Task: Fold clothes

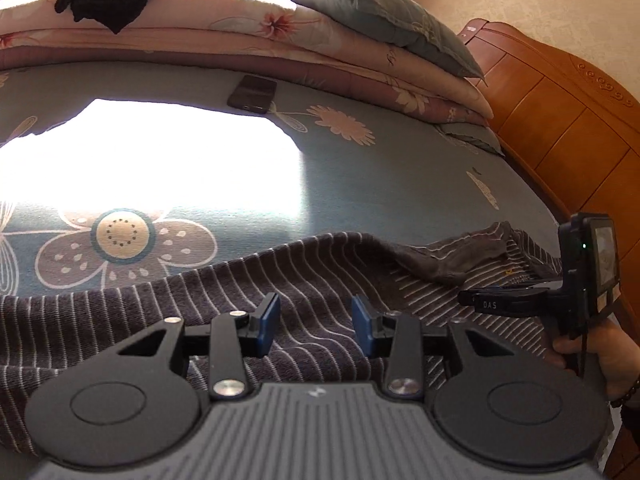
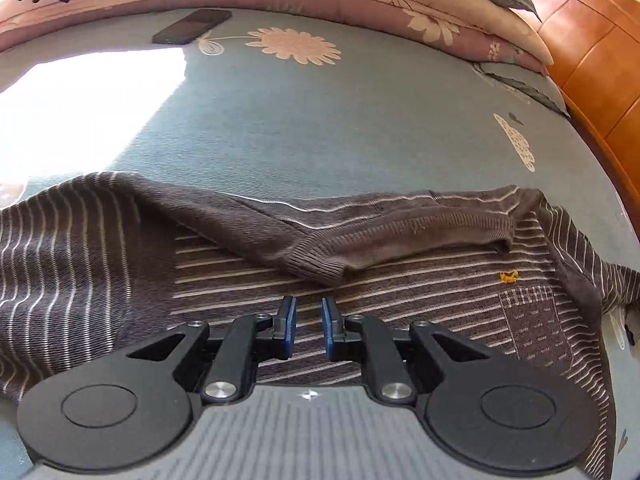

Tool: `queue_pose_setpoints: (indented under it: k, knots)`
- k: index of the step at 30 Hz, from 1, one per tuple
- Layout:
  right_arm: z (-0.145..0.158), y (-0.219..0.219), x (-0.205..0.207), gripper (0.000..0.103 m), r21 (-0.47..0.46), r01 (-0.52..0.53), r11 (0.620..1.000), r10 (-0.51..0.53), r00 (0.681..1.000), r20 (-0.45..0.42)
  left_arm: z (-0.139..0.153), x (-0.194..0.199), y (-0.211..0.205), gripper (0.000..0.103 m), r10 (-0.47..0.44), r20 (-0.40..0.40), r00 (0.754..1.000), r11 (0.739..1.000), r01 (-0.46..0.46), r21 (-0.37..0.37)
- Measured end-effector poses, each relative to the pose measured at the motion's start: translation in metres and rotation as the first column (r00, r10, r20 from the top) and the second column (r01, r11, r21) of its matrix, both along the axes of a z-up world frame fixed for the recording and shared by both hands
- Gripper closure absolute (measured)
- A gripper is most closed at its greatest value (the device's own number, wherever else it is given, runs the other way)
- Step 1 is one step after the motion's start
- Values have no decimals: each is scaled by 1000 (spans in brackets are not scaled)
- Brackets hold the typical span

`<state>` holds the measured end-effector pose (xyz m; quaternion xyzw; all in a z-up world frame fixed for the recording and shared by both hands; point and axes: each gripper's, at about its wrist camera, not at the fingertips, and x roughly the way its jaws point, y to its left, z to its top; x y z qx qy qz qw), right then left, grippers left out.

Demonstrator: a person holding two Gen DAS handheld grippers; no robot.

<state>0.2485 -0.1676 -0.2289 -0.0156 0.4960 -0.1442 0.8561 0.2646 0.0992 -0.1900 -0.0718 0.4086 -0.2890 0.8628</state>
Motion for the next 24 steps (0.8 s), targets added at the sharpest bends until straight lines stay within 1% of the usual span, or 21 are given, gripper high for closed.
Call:
queue_pose_setpoints:
  k: [1,4,6,10,12,13,14,17,21,24]
  knots:
    - [-4,-10,-1,86,26,25,999,-25,1000,-2,-4,5,-18,64,-47,-3,999,999,47,-8]
    - [-16,-39,-4,84,115,93,989,-94,996,-1,-20,17,-65,64,-144,-12,990,990,144,-9]
    - [-21,-50,-6,82,171,99,980,-106,994,32,-32,24,-95,64,-198,-30,980,980,198,-4]
    - [-23,-61,-4,80,227,83,970,-107,990,94,-49,35,-122,64,-242,-57,969,970,243,24]
    - [-22,-66,0,80,276,65,959,-101,988,118,-57,41,-135,64,-262,-71,962,963,265,38]
    - [-23,-67,3,79,278,60,959,-95,989,116,-61,44,-142,64,-272,-78,959,960,276,44]
    - [-23,-68,7,79,281,56,958,-94,988,124,-62,48,-144,64,-273,-78,959,960,276,40]
    - [-17,-70,21,79,289,34,957,-81,985,151,-55,63,-150,64,-261,-40,965,964,262,50]
    - [-2,-70,49,78,264,-16,964,-42,976,216,-46,98,-146,62,-163,24,986,985,161,69]
    - [17,-70,68,76,214,-48,976,-16,958,287,-42,127,-135,62,-22,53,998,997,18,80]
